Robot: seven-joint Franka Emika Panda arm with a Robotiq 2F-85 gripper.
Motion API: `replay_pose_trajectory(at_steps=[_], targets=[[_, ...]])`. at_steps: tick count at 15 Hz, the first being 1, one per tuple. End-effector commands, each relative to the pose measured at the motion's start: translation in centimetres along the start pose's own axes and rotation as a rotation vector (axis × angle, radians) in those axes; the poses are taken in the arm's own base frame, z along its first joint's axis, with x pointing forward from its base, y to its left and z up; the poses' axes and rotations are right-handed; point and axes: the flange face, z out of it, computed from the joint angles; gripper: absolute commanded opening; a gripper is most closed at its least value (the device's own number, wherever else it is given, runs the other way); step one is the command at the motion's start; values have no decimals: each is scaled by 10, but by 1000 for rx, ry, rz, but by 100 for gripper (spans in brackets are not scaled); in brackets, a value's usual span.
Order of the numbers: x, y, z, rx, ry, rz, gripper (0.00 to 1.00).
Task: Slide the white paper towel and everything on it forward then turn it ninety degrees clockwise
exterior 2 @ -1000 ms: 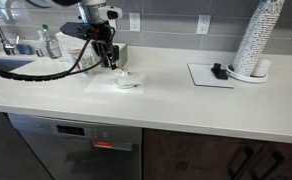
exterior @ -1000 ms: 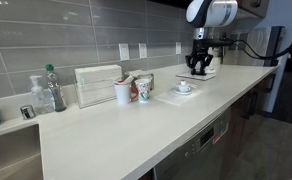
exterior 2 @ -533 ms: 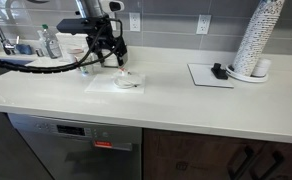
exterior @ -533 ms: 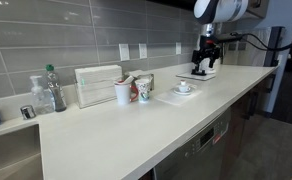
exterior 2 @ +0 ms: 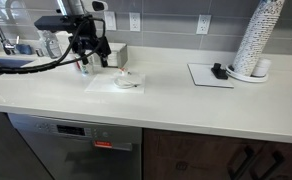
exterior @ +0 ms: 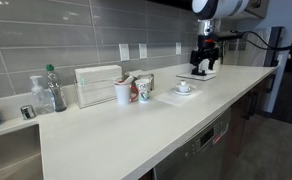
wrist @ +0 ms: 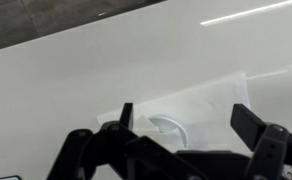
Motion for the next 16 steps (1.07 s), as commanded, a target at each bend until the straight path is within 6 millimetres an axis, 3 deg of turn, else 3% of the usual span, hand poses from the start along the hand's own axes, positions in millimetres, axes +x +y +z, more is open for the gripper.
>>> replay_pose_trajectory(at_steps=[1,7,12,16], targets=[[-7,-29,-20,8,-27,95,100],[-20,-58,-68,-14,-27,253,100],[-45,-47,-104,-12,-90,210,100],[-51,-35,-119,38,-84,67,100]])
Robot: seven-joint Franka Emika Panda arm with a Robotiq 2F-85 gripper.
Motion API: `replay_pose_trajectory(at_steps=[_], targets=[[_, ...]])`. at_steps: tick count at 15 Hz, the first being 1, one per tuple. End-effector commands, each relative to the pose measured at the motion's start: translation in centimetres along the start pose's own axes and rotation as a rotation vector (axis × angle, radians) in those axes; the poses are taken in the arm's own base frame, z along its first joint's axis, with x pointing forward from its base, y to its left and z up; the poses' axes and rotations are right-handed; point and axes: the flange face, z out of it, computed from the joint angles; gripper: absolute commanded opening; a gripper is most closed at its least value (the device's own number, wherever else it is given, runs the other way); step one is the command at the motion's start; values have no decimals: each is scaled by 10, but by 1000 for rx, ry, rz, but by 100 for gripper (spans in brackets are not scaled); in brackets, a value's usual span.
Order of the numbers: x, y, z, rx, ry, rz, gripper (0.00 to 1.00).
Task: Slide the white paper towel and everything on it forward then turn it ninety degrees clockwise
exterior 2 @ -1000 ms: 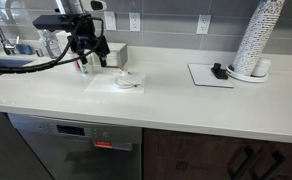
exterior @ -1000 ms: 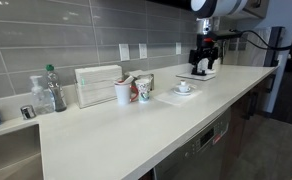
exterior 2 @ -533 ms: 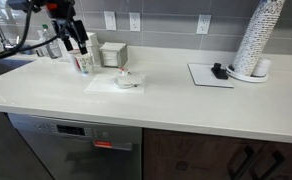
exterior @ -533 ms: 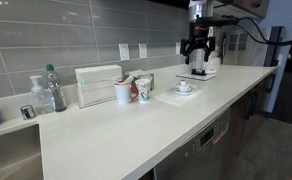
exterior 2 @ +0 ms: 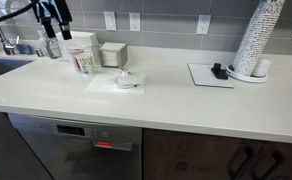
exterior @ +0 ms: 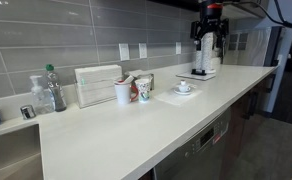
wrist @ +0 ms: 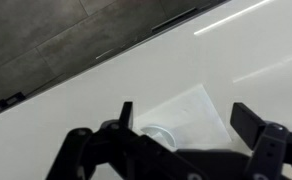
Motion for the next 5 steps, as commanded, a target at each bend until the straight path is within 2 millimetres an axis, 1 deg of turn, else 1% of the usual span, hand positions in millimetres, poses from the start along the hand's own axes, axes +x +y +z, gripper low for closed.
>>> replay_pose_trajectory(at_steps=[1,3,5], targets=[[-1,4,-4,6,3,-35,100],[-2,10,-7,19,8,-73,100],[-2,11,-7,21,8,-82,100]])
